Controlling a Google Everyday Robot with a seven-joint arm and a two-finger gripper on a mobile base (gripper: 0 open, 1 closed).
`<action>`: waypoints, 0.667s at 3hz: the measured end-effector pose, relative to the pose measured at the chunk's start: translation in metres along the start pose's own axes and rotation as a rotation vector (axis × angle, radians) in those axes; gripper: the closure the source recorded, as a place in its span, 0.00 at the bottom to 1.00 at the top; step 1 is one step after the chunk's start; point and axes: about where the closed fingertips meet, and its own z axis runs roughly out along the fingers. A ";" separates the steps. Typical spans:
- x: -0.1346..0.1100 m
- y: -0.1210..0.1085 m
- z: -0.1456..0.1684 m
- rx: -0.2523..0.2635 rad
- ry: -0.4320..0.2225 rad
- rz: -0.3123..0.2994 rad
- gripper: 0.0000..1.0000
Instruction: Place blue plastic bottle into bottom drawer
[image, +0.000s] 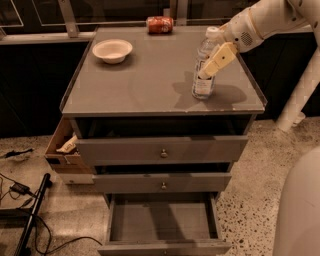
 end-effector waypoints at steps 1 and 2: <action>-0.001 0.005 0.007 -0.002 0.006 -0.010 0.04; 0.000 0.006 0.008 -0.004 0.006 -0.010 0.23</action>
Offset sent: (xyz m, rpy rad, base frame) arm -0.0022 0.0055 -0.0037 -0.0072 -0.0034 0.0064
